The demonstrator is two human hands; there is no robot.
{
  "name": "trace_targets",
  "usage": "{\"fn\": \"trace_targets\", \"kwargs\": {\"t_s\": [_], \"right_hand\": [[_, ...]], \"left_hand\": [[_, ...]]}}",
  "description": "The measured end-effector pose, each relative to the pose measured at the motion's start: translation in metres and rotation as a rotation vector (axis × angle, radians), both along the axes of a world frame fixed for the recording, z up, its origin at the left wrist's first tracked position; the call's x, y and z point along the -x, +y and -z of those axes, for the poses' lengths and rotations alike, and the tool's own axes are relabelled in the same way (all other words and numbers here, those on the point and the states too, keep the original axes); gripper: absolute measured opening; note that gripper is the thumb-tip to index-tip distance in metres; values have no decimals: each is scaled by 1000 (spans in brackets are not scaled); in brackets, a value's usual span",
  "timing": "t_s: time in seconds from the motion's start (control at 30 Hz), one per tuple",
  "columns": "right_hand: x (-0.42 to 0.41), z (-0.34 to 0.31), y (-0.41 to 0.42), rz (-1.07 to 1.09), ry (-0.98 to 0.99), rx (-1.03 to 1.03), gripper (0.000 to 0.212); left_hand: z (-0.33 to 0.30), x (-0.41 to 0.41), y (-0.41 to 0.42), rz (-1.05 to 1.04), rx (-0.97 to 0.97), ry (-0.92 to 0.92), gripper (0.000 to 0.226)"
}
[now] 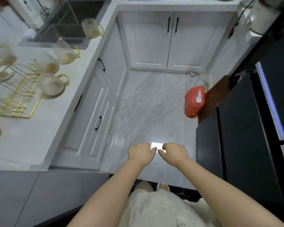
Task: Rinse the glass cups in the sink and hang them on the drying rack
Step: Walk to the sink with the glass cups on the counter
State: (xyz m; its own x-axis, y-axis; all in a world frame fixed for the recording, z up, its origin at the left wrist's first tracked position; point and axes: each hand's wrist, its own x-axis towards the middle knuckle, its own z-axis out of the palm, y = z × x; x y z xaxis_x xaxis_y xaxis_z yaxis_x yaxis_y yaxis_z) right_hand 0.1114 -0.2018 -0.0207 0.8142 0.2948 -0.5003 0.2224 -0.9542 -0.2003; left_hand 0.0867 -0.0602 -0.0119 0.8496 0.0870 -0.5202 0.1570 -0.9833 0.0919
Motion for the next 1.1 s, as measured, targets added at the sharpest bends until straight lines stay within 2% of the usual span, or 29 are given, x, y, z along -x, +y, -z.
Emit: {"fn": "trace_targets", "kwargs": {"t_s": [0.33,0.83,1.1], "right_hand": [[-73,-4,10,-13,34,-4,42],[-216,-9,91,101,92,-4,40],[-272,-11,108,123,123,-24,42]], "left_hand": [[5,-66,14,-72,30,61,50],[15,-216,105,97,14,132,49],[11,-275,124,94,39,113,48]]}}
